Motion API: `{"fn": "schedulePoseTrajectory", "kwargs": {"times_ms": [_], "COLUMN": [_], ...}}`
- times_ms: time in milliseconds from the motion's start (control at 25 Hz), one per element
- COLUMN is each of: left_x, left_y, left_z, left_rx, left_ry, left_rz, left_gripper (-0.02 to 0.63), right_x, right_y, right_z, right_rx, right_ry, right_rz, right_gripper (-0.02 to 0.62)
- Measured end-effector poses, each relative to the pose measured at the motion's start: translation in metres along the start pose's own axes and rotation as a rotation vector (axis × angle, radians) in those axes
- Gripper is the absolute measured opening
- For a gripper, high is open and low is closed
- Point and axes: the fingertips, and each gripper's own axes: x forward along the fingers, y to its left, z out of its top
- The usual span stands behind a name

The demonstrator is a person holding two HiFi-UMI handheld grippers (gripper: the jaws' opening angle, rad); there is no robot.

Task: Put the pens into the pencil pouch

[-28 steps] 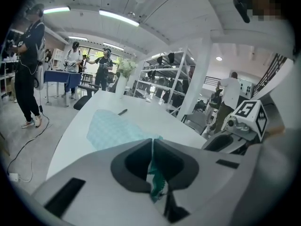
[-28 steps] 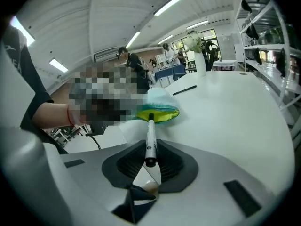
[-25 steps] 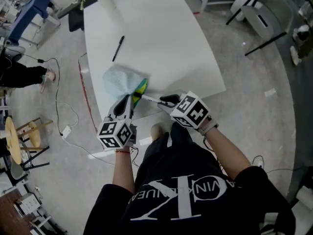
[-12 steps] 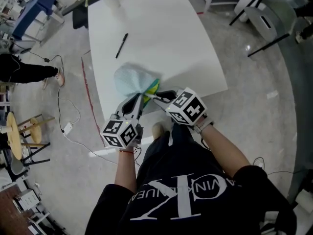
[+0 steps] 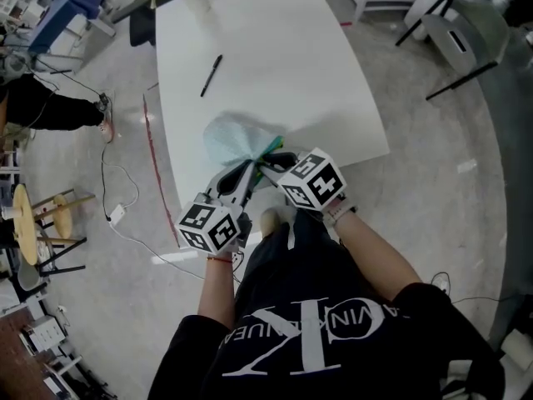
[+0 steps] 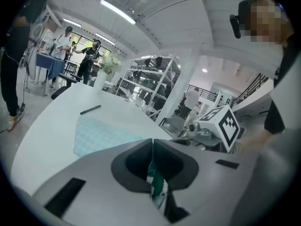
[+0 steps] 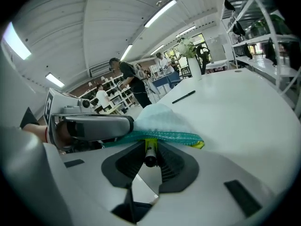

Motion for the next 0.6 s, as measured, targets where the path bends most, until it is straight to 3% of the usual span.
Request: {"fn": "schedulePoseTrajectory", "kwargs": {"times_ms": [400, 600], "left_x": [-0.001, 0.005], "left_y": [0.019, 0.012], "left_z": [-0.002, 0.001], "left_rx": [-0.034, -0.033], "left_ry": [-0.029, -0.040], "left_rz": [0.123, 0.130], "left_gripper": [0.012, 0.012], "right_x": [-0.012, -0.010], "right_y": [-0.006, -0.012], "right_z": [-0.019, -0.017], "right_rx": [-0.023, -0.052], "right_ry": [0.023, 0.038], "right_rz": [0.039, 0.050], "right_gripper": [0.103, 0.060]}}
